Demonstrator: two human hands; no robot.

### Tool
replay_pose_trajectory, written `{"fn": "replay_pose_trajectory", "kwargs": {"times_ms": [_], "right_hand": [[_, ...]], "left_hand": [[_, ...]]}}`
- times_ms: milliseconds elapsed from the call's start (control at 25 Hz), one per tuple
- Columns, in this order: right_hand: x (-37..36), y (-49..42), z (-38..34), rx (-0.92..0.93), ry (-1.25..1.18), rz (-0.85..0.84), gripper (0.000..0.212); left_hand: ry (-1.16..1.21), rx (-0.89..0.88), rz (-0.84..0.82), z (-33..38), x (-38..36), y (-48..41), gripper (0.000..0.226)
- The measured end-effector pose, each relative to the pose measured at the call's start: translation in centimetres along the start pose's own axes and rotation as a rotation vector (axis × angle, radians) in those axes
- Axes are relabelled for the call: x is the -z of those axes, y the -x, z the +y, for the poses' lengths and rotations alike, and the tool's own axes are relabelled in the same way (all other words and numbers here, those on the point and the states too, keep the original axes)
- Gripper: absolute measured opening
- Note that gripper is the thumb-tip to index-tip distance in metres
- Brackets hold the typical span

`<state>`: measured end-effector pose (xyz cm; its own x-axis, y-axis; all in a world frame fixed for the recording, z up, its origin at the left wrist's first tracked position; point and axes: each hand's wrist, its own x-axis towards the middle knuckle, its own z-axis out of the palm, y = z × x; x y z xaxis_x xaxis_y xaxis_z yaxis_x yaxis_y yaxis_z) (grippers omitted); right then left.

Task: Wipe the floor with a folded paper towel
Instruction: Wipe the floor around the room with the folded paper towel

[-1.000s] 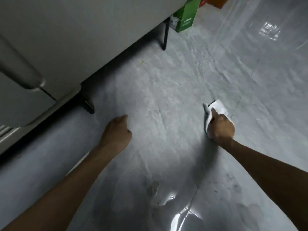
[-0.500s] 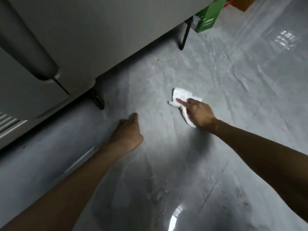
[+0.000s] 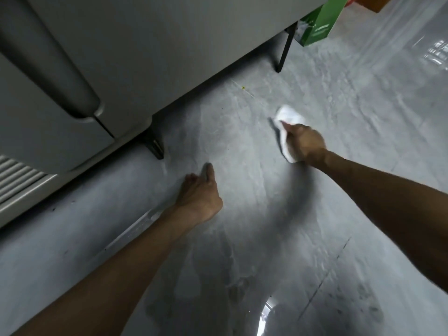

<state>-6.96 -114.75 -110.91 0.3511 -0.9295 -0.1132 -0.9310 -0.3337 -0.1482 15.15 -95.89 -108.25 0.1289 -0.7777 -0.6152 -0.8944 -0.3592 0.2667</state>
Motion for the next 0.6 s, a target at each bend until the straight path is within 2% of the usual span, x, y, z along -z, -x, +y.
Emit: {"fn": "replay_pose_trajectory", "kwargs": {"times_ms": [40,80,120,160,240,280,320,360,400,440,520,560,600], "right_hand": [[-0.4,0.6,0.5,-0.158,0.015,0.087,0.038],[-1.2,2.2,-0.4,-0.214,0.078,0.134,0.043],[-2.3,4.2,-2.2,-0.145,0.101,0.140,0.048],[-3.8,6.7,-3.9,0.043,0.070,0.163,0.053],[-5.9,12.2,-5.2,0.633,0.003,0.038,0.054],[-5.2,13.3,-4.1,0.796,0.004,-0.089,0.048],[-3.8,13.2,-2.1,0.829,-0.011,-0.150,0.040],[-2.8,12.2,0.6,0.777,0.043,-0.113,0.037],[-2.0,11.3,3.4,0.624,0.079,-0.054,0.040],[-1.4,10.3,6.4,0.390,0.104,0.020,0.046],[-1.0,9.9,9.8,-0.238,0.048,0.128,0.048],[-1.4,10.7,9.1,-0.445,-0.012,0.156,0.047],[-2.2,11.8,7.0,-0.499,-0.027,0.167,0.047]], "left_hand": [[-0.026,0.002,-0.013,0.1,-0.1,0.0,0.083],[-0.056,0.004,-0.016,0.1,-0.2,-0.1,0.082],[-0.084,0.012,-0.011,0.1,-0.3,0.0,0.080],[-0.107,0.031,-0.003,0.2,-0.4,0.0,0.078],[-0.122,0.112,0.013,1.1,-0.5,0.2,0.076],[-0.123,0.154,0.019,1.8,-0.6,0.4,0.076],[-0.125,0.165,0.042,2.7,-0.9,0.6,0.075],[-0.126,0.134,0.098,3.7,-1.2,0.8,0.074],[-0.127,0.062,0.170,4.7,-1.7,0.9,0.073],[-0.121,-0.027,0.226,5.6,-2.1,0.9,0.073],[-0.094,-0.166,0.206,7.3,-3.1,1.0,0.072],[-0.089,-0.192,0.178,7.9,-3.4,0.9,0.071],[-0.093,-0.202,0.168,8.5,-3.7,0.8,0.070]]}}
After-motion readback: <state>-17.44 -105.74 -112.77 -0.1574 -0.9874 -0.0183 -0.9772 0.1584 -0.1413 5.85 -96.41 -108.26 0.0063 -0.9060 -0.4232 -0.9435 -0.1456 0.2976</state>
